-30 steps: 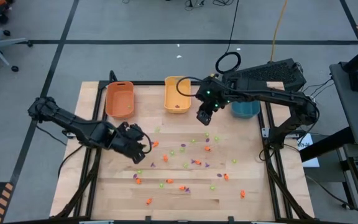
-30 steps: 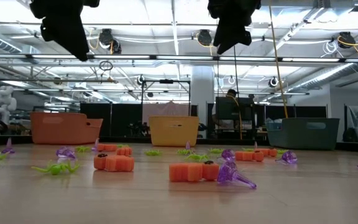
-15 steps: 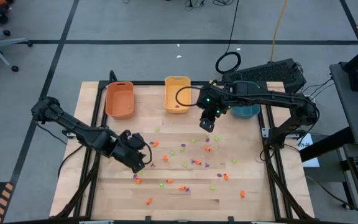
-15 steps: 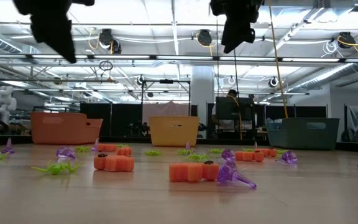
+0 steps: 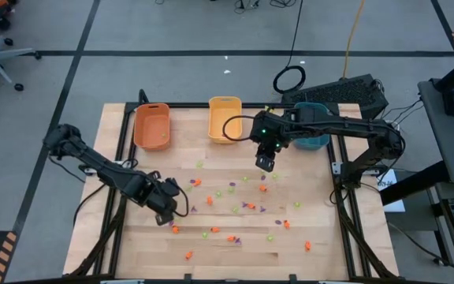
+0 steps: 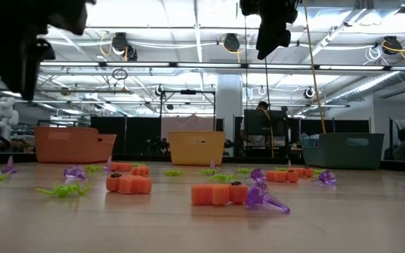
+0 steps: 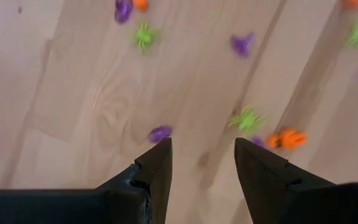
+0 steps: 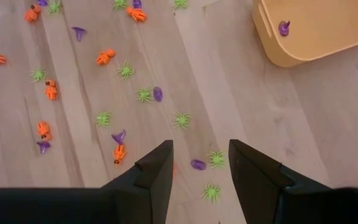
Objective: Sort Halloween decoration
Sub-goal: Put the purple witch hat toy into the yellow bin
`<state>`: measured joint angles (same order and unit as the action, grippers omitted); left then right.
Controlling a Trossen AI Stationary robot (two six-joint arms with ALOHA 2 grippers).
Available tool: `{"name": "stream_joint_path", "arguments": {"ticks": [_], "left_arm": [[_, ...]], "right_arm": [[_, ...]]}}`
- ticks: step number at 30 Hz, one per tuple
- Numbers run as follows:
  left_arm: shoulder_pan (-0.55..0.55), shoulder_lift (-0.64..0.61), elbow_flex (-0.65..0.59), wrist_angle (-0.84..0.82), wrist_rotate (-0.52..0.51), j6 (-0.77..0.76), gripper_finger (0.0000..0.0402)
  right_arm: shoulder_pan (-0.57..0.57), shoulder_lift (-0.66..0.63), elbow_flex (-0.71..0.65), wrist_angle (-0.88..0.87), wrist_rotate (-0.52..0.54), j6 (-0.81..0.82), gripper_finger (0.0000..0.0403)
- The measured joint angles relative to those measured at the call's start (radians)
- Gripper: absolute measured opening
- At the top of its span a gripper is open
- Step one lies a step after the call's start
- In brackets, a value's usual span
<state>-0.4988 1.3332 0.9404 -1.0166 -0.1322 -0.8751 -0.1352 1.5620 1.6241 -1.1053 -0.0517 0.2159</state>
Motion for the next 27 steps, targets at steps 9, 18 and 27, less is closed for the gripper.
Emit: {"name": "stream_joint_path", "arguments": {"ticks": [9, 18, 27], "left_arm": [[-0.001, -0.095, -0.141, 0.119, 0.042, 0.108, 0.0166], [-0.001, -0.096, -0.230, 0.185, 0.043, 0.324, 0.0166], [-0.001, -0.095, -0.326, 0.301, 0.011, 0.342, 0.0166]], "right_arm": [[0.010, 0.000, 0.000, -0.038, -0.001, 0.020, 0.0144], [0.013, 0.000, 0.000, -0.027, 0.002, 0.000, 0.0144], [0.013, 0.000, 0.000, -0.019, 0.030, 0.007, 0.0144]]}}
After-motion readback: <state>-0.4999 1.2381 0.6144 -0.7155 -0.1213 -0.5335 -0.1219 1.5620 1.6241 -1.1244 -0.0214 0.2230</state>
